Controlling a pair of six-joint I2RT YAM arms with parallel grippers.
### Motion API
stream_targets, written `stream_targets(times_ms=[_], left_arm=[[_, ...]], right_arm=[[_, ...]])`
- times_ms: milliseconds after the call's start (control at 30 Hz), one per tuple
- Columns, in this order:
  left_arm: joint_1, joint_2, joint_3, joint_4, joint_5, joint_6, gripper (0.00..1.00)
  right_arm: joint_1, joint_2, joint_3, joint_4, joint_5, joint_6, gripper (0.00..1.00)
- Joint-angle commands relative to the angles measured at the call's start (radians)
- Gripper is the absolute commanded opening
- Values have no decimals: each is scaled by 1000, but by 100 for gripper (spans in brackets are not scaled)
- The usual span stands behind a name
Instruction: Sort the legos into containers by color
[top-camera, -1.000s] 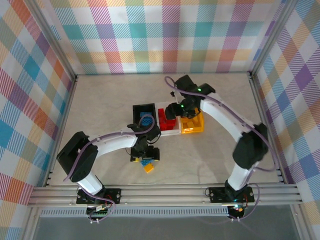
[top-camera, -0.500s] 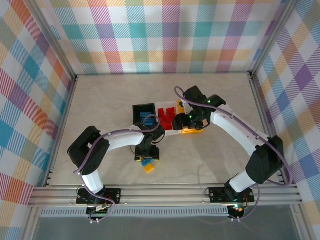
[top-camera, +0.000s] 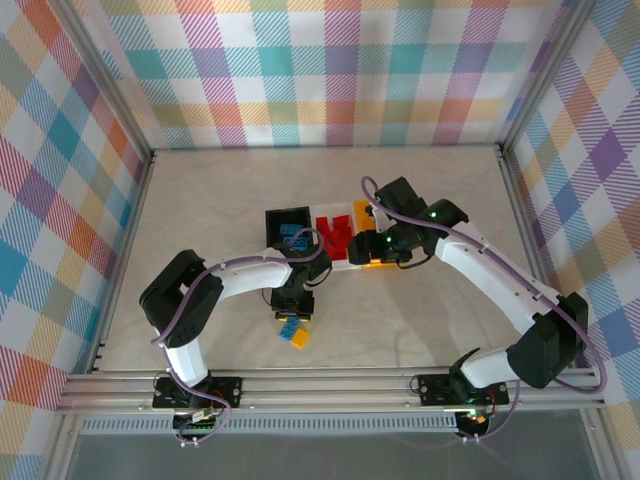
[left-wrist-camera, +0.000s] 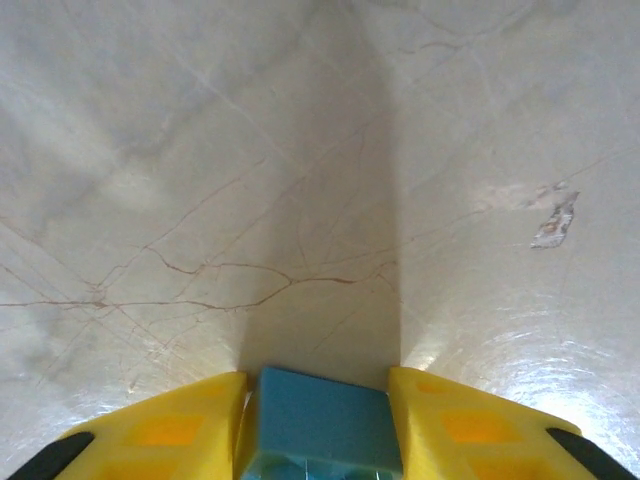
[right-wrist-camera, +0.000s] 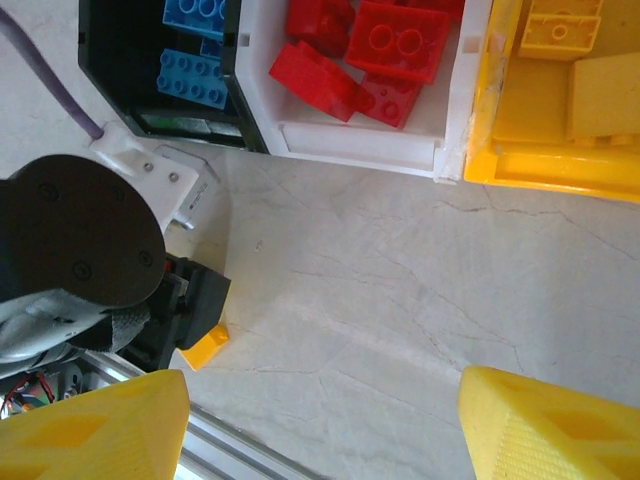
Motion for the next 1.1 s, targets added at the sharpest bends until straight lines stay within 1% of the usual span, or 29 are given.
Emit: stream_targets(times_ms=[0, 233, 367, 467, 633, 767, 833, 967, 1000, 1067], left_arm=[[21, 24, 6, -1, -39, 38, 34], [63, -27, 50, -79, -76, 95, 33], [86, -78, 128, -156, -100, 127, 34], [118, -96, 229, -215, -108, 163, 35], [206, -39, 429, -271, -103, 240, 37], [281, 73, 587, -279, -104, 305, 37], [312, 130, 650, -273, -106, 326, 37], [369, 255, 751, -258, -80, 354, 39], [375, 279, 774, -254, -78, 360, 39], [385, 317, 814, -256, -76, 369, 43]], right_arm=[[12, -31, -18, 4, 1, 32, 72], [44, -36, -23, 16, 16, 60, 72], [51, -36, -35, 30, 19, 78, 71], [50, -47, -41, 29, 27, 90, 72], [50, -94, -49, 3, 55, 101, 72], [53, -133, -86, -20, 36, 119, 71], [86, -162, -118, -14, 34, 124, 71], [235, -175, -194, -4, 59, 119, 71], [278, -165, -216, 5, 62, 119, 71], [352, -128, -241, 22, 64, 116, 72]])
